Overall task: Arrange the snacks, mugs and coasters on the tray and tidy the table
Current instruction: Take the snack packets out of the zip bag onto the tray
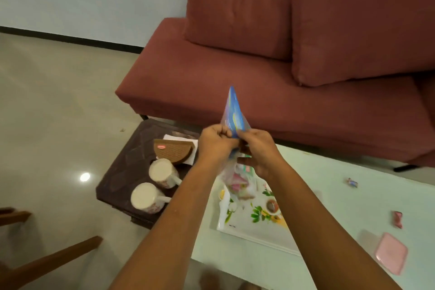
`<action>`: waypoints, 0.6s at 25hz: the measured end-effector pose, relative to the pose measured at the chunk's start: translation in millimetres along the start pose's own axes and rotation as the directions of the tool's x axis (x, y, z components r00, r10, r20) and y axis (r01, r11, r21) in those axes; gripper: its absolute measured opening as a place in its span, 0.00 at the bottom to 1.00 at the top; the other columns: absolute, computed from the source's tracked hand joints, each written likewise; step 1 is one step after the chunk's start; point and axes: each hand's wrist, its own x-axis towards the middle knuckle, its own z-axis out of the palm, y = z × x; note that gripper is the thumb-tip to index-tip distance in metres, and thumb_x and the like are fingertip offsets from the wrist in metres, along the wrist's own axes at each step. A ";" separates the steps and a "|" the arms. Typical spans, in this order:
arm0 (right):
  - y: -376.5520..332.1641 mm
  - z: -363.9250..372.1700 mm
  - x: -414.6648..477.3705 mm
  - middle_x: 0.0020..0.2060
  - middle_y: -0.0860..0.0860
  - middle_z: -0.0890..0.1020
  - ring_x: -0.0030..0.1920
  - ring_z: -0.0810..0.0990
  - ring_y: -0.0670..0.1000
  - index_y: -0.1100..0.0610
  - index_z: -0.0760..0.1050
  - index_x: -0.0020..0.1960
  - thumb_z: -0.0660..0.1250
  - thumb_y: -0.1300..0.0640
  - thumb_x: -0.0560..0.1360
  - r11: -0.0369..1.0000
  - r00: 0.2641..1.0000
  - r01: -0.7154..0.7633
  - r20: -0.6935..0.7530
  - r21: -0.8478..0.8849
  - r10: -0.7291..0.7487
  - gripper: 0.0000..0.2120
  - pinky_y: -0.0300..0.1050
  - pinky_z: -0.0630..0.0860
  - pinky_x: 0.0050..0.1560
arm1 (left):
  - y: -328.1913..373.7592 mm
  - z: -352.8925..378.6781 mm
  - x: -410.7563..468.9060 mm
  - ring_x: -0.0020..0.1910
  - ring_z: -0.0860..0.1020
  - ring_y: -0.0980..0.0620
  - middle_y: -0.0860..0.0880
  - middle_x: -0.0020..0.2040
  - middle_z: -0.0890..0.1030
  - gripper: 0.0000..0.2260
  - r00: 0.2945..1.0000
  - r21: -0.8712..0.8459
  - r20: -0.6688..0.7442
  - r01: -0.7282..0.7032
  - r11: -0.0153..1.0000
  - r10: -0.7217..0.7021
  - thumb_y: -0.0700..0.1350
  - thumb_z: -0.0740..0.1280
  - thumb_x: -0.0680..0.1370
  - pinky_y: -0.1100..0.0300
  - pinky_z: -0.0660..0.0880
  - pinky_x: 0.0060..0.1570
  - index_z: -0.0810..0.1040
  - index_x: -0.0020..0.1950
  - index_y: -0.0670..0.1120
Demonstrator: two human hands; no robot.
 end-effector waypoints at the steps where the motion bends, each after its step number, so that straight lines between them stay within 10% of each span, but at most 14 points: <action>1: 10.6 -11.7 1.1 0.32 0.53 0.77 0.33 0.77 0.49 0.59 0.77 0.41 0.63 0.60 0.77 1.000 0.999 -0.023 -0.040 -0.017 0.022 0.08 0.39 0.75 0.28 | -12.2 9.2 -2.6 0.34 0.73 0.47 0.44 0.30 0.72 0.15 0.996 0.027 0.040 0.075 0.997 -0.076 0.32 0.74 0.62 0.48 0.78 0.41 0.70 0.30 0.46; 9: 62.0 -70.6 3.8 0.48 0.61 0.83 0.43 0.83 0.54 0.63 0.78 0.51 0.66 0.62 0.75 0.984 0.975 -0.148 -0.183 -0.103 0.127 0.07 0.44 0.79 0.36 | -57.5 34.8 -23.4 0.42 0.80 0.49 0.41 0.45 0.78 0.06 0.831 0.082 0.374 0.413 0.907 -0.412 0.45 0.68 0.76 0.55 0.79 0.47 0.78 0.49 0.44; 15: 63.6 -57.2 -4.6 0.45 0.56 0.82 0.41 0.83 0.51 0.60 0.78 0.48 0.67 0.61 0.75 0.950 0.992 -0.052 -0.125 -0.309 0.014 0.04 0.39 0.81 0.34 | -66.4 36.4 -20.6 0.45 0.81 0.46 0.44 0.47 0.80 0.18 0.893 0.163 0.018 0.442 0.882 -0.450 0.59 0.66 0.74 0.54 0.81 0.42 0.74 0.55 0.47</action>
